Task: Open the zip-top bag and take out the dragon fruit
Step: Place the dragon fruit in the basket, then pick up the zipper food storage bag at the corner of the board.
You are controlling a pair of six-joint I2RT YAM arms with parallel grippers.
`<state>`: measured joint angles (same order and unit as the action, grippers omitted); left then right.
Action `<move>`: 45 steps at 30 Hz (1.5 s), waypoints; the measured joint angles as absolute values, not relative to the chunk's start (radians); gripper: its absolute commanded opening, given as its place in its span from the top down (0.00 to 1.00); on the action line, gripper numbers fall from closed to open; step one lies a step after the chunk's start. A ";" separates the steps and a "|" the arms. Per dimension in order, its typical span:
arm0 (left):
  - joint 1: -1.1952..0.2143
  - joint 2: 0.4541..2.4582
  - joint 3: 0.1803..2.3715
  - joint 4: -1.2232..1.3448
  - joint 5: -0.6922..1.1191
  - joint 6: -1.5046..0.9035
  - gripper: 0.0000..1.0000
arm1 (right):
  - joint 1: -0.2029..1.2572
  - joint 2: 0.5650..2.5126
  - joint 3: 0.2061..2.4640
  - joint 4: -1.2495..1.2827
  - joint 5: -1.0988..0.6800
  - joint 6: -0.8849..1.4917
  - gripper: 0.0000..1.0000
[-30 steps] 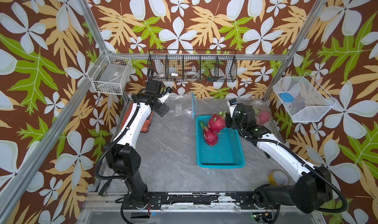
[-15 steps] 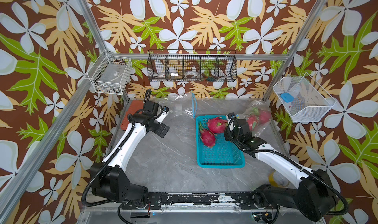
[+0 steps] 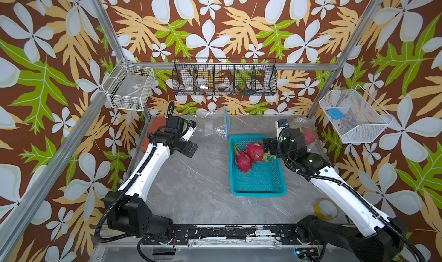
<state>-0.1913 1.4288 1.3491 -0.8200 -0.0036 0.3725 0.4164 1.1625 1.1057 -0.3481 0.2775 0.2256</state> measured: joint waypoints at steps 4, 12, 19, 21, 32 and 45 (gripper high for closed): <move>-0.172 1.428 1.345 -0.818 0.001 0.373 0.00 | 0.294 1.198 1.126 -0.351 0.318 0.205 0.00; -0.148 1.406 1.304 -0.809 0.006 0.393 0.00 | 0.224 1.389 1.077 -0.369 0.375 0.190 0.13; -0.139 1.396 1.276 -0.802 0.009 0.399 0.00 | 0.224 1.489 1.072 -0.328 0.422 0.179 0.32; -0.139 1.391 1.272 -0.800 0.014 0.402 0.00 | 0.224 1.538 1.095 -0.319 0.425 0.179 0.37; -0.133 1.362 1.258 -0.785 0.027 0.407 0.00 | 0.223 1.650 1.167 -0.307 0.528 0.184 0.98; -0.127 1.312 1.234 -0.760 0.022 0.426 0.00 | 0.222 1.523 1.419 -0.263 0.633 0.042 1.00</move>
